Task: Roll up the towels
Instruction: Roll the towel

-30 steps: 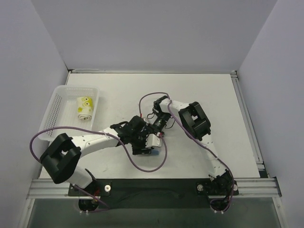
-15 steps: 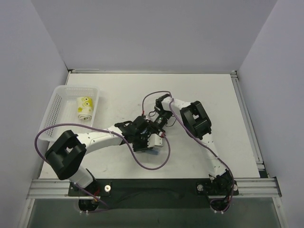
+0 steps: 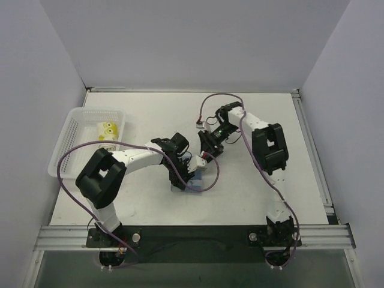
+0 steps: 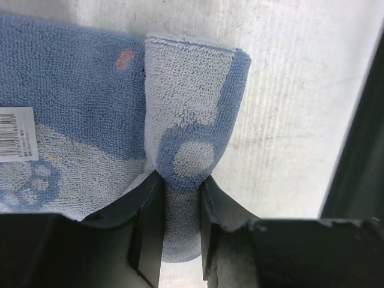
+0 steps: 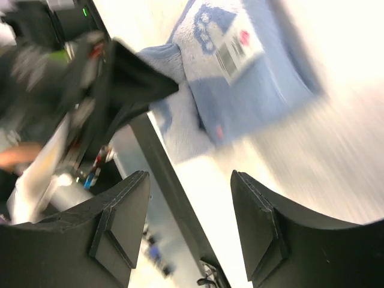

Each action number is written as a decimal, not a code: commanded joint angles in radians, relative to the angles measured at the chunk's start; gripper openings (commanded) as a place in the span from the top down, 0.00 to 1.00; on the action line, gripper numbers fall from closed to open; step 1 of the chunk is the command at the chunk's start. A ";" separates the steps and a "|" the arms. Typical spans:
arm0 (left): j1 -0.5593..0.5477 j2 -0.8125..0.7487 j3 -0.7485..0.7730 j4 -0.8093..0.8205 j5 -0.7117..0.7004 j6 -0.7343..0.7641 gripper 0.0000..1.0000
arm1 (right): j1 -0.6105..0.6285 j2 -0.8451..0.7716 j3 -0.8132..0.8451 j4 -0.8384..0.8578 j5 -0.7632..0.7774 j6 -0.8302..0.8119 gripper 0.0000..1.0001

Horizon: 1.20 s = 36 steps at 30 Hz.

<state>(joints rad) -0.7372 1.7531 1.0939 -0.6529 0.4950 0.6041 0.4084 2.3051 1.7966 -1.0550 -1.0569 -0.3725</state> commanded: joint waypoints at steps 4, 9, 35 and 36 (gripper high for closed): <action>0.140 0.250 0.214 -0.350 0.252 0.049 0.82 | -0.193 -0.335 -0.106 -0.028 0.063 -0.020 0.44; 0.188 0.474 0.432 -0.511 0.316 0.108 0.82 | -0.197 -0.501 -0.229 -0.008 0.118 -0.089 0.44; 0.259 0.807 0.768 -0.795 0.295 0.227 0.74 | 0.492 -0.526 -0.598 0.725 0.807 -0.353 0.35; 0.260 0.804 0.767 -0.788 0.294 0.224 0.74 | 0.497 -0.497 -0.599 0.733 0.811 -0.356 0.39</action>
<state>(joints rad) -0.4870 2.5050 1.8599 -1.5272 0.9592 0.7597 0.8974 1.7699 1.2179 -0.4004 -0.3298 -0.6842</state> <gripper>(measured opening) 0.340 0.628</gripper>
